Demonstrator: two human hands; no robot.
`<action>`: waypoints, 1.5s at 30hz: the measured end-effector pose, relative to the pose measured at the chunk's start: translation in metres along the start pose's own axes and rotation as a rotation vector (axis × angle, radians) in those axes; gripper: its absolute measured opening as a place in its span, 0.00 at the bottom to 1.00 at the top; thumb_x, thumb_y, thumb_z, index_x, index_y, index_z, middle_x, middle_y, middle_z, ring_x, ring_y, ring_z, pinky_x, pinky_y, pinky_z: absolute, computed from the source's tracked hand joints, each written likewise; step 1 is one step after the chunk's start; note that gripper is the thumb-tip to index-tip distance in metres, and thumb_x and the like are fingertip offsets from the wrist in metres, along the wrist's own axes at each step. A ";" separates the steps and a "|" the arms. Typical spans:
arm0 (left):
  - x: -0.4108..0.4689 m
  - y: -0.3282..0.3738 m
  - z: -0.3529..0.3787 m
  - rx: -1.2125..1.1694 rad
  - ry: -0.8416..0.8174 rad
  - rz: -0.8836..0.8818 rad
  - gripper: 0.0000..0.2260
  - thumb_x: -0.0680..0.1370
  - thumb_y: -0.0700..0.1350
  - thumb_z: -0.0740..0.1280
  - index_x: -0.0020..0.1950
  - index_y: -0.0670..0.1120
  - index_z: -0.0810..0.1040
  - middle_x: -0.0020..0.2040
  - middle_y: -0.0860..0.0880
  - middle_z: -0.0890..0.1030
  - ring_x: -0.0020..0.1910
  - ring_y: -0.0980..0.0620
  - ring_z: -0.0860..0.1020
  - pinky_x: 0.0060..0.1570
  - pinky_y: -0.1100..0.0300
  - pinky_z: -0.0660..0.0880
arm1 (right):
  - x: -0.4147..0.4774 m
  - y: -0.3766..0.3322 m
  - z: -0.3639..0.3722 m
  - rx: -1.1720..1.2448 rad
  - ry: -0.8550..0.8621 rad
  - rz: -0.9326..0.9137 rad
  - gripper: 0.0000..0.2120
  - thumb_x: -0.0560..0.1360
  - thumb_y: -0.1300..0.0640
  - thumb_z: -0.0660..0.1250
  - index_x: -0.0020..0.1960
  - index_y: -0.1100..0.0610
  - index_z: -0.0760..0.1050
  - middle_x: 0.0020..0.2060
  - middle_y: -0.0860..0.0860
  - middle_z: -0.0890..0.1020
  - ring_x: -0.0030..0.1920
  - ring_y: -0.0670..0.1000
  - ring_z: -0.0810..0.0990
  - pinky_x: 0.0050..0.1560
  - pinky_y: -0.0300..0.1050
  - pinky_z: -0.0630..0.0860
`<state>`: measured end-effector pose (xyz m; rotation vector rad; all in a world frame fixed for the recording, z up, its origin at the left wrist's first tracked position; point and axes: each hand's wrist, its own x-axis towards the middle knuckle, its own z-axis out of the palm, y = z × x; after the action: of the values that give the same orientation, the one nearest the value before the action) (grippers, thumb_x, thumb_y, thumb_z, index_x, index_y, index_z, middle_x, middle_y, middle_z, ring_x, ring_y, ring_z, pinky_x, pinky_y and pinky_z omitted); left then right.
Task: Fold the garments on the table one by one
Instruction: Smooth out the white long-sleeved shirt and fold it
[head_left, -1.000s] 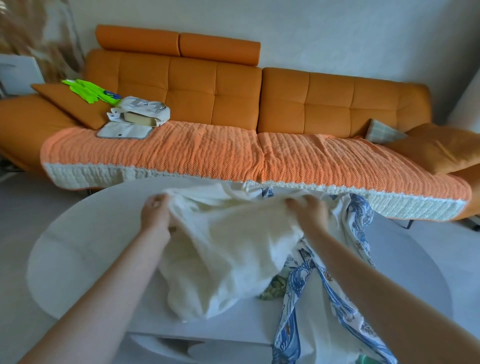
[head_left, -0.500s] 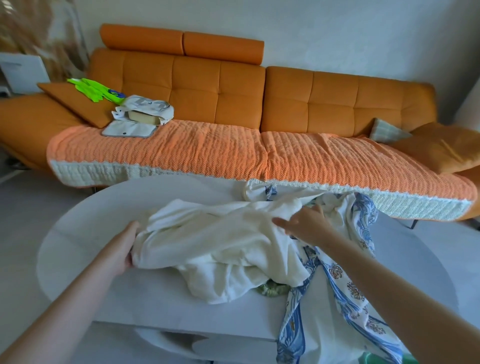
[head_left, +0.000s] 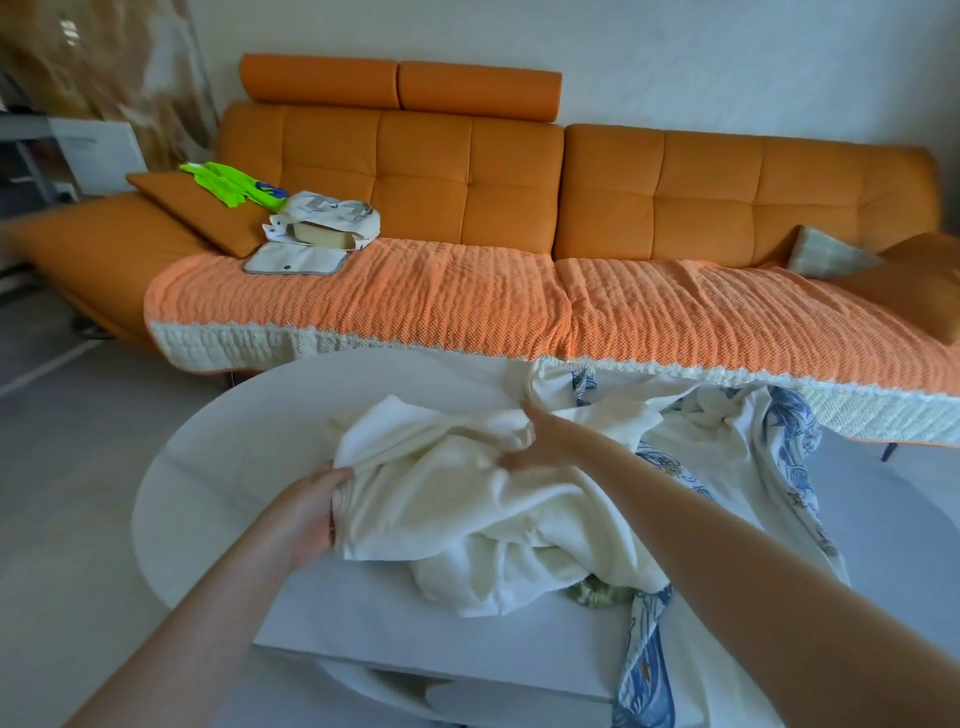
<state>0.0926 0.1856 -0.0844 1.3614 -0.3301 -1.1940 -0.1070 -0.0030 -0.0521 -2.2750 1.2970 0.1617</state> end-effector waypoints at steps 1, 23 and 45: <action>0.004 -0.002 0.001 -0.039 -0.015 0.036 0.15 0.82 0.42 0.55 0.69 0.45 0.67 0.63 0.44 0.75 0.60 0.44 0.74 0.57 0.51 0.70 | 0.002 -0.002 0.001 -0.100 -0.097 0.030 0.45 0.70 0.37 0.68 0.77 0.52 0.49 0.73 0.54 0.64 0.69 0.58 0.67 0.67 0.52 0.66; 0.068 -0.020 0.035 0.446 0.338 0.350 0.17 0.73 0.46 0.69 0.58 0.38 0.76 0.54 0.39 0.80 0.55 0.41 0.78 0.54 0.51 0.73 | -0.013 0.041 -0.026 0.592 0.464 0.035 0.04 0.73 0.55 0.68 0.42 0.53 0.81 0.33 0.51 0.78 0.32 0.48 0.74 0.30 0.36 0.68; 0.029 -0.075 -0.010 1.308 0.307 0.970 0.17 0.73 0.44 0.55 0.46 0.46 0.85 0.55 0.40 0.81 0.54 0.41 0.76 0.49 0.53 0.76 | -0.004 0.047 -0.018 -0.020 0.143 0.115 0.18 0.78 0.61 0.60 0.67 0.51 0.71 0.55 0.50 0.67 0.42 0.54 0.75 0.33 0.40 0.78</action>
<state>0.0786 0.1851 -0.1640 2.0061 -1.5013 0.1999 -0.1515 -0.0278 -0.0528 -2.2639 1.5073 0.0520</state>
